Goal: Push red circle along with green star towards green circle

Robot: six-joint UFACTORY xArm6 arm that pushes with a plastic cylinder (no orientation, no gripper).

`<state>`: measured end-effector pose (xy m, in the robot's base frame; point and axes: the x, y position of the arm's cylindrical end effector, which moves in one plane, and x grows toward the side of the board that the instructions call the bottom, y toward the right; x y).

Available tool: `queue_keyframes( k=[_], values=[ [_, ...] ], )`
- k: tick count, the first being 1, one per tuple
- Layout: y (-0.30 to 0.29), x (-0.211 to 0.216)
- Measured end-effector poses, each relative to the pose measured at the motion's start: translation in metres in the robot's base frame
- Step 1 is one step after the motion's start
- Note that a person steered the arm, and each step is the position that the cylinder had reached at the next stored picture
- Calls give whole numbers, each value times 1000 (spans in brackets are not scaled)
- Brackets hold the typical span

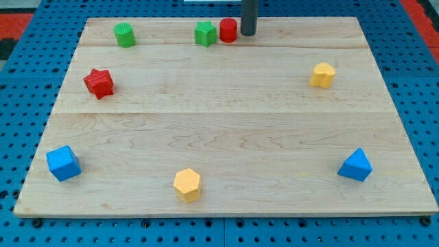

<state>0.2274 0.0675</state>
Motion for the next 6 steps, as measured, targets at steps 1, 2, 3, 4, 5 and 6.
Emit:
queue_keyframes(
  k=[1, 2, 3, 4, 5, 6],
  values=[
    [3, -9],
    [-27, -2],
    [-64, 5],
    [-97, 6],
    [-135, 8],
    [-159, 14]
  ],
)
